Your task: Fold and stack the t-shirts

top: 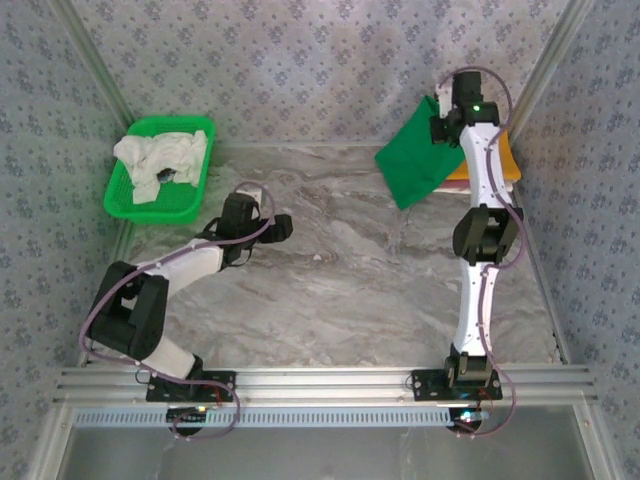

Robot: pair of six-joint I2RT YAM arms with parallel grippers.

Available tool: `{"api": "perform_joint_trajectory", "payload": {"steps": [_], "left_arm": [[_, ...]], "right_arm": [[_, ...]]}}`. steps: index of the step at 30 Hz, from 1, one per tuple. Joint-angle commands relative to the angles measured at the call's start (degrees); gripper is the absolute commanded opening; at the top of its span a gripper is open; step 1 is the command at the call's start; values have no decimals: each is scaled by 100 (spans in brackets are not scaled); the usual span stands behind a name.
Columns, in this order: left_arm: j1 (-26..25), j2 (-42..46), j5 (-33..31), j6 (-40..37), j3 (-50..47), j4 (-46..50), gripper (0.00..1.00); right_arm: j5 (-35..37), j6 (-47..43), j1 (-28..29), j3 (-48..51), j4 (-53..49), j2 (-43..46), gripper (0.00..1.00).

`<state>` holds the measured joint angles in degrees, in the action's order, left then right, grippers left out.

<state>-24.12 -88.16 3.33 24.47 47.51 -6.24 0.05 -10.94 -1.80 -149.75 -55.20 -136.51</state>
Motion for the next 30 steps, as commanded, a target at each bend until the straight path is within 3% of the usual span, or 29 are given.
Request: {"api": "perform_joint_trajectory", "payload": {"steps": [1,16,30], "left_arm": [[-26,-186,-2,-91,139,-12,96],[-40,-339,-17,-212,398,424,97],[-40,-379,-218,-430,781,973,98]], "right_arm": [[-382,360,-320,-273,249,212,0],[-608,373,-1069,-520,931,-117,0],[331,16,-1401,-235,2429,-863,0]]}}
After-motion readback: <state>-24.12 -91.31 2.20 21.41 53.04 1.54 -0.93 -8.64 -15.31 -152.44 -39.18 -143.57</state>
